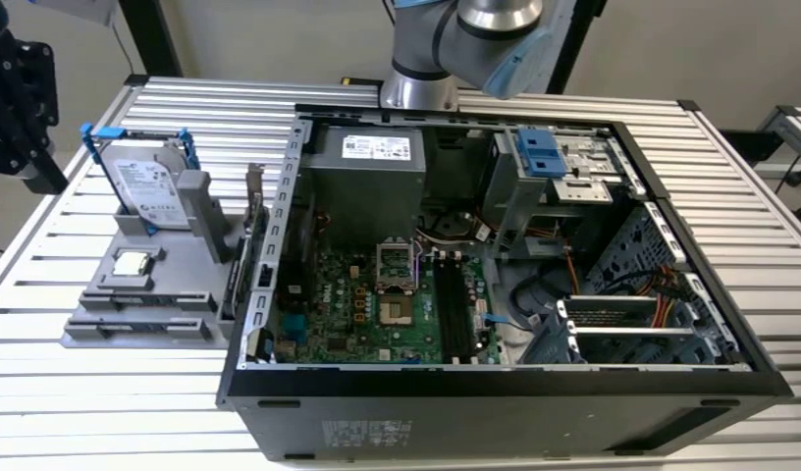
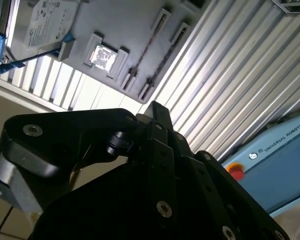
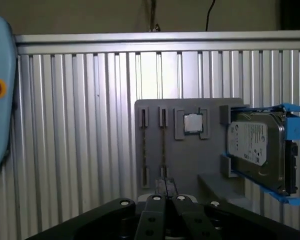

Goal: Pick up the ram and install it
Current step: 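Pick up the ram and move it above insertion slot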

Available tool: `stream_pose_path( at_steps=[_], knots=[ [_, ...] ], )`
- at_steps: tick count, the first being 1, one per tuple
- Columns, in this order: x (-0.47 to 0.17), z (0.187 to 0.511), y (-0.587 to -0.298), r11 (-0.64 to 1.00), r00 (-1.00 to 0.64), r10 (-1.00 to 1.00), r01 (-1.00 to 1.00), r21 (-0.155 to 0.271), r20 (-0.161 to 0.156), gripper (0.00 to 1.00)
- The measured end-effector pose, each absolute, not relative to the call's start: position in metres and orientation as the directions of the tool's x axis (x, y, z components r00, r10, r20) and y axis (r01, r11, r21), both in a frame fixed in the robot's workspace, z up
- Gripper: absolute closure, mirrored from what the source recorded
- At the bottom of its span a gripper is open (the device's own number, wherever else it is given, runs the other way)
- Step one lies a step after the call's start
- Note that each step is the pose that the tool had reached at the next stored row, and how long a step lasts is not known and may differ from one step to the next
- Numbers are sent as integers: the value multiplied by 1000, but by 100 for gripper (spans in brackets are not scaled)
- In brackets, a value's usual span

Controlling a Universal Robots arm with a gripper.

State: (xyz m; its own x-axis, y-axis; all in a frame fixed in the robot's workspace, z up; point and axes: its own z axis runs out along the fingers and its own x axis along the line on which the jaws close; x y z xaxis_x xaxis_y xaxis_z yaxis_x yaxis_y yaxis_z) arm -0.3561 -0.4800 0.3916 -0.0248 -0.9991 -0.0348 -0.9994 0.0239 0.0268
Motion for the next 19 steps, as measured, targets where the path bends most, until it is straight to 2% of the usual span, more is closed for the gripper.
stream_pose_path(
  at_steps=[19],
  knots=[
    [-356,392,-480,-121,120,-992,-992,27,-35,100]
  ],
)
